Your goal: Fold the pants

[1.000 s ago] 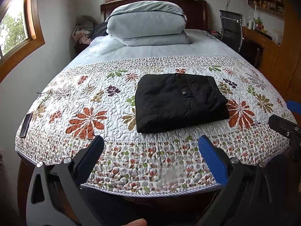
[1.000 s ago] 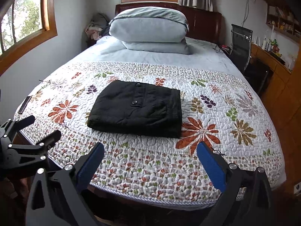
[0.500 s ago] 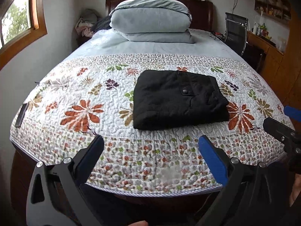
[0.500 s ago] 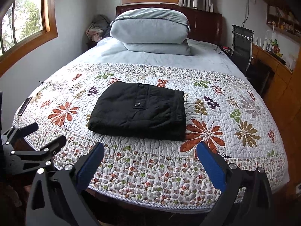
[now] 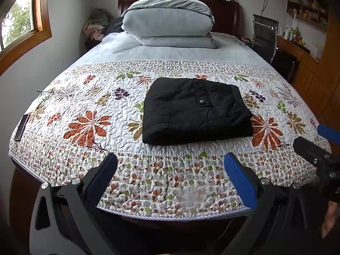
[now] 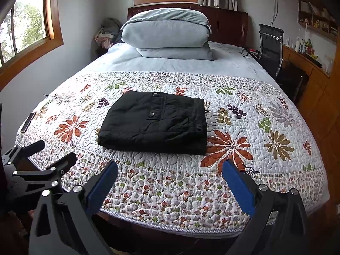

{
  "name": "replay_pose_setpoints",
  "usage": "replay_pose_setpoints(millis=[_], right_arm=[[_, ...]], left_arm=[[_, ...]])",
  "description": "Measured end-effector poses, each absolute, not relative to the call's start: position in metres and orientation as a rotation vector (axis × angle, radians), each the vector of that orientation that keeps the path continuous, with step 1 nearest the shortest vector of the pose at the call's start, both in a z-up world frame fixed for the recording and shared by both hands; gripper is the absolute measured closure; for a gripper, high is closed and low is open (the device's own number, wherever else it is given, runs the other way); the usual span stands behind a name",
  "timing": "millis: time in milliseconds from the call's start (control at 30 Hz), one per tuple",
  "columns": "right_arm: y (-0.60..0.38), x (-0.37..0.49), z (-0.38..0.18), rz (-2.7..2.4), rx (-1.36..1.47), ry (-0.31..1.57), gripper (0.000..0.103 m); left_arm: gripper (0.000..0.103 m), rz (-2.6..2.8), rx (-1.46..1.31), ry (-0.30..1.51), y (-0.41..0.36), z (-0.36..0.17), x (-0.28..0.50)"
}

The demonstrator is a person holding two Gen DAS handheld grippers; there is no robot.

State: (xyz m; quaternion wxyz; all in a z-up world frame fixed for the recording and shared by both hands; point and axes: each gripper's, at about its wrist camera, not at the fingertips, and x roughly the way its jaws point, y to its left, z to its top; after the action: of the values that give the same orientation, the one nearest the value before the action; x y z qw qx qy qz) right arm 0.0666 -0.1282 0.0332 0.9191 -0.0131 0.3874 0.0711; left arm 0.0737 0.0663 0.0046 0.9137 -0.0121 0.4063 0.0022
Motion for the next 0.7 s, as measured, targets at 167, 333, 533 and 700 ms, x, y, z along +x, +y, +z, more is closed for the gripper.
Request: replay_pose_setpoints(millis=[167, 333, 533, 700], right_arm=[[-0.1296, 0.0655, 0.0350, 0.145, -0.025, 0.792, 0.004], [-0.1306, 0.0654, 0.0343, 0.143, -0.022, 0.795, 0.004], [-0.1286, 0.0638, 0.0344, 0.148, -0.025, 0.796, 0.004], [-0.1279, 0.0631, 0.0343, 0.148, -0.026, 0.796, 0.004]], left_arm=[[0.003, -0.005, -0.032, 0.839, 0.0648, 0.0071, 0.0723], [0.003, 0.001, -0.037, 0.833, 0.0649, 0.0091, 0.0712], [0.003, 0.000, -0.040, 0.842, 0.0648, 0.0080, 0.0713], [0.003, 0.035, -0.015, 0.836, 0.0642, 0.0089, 0.0690]])
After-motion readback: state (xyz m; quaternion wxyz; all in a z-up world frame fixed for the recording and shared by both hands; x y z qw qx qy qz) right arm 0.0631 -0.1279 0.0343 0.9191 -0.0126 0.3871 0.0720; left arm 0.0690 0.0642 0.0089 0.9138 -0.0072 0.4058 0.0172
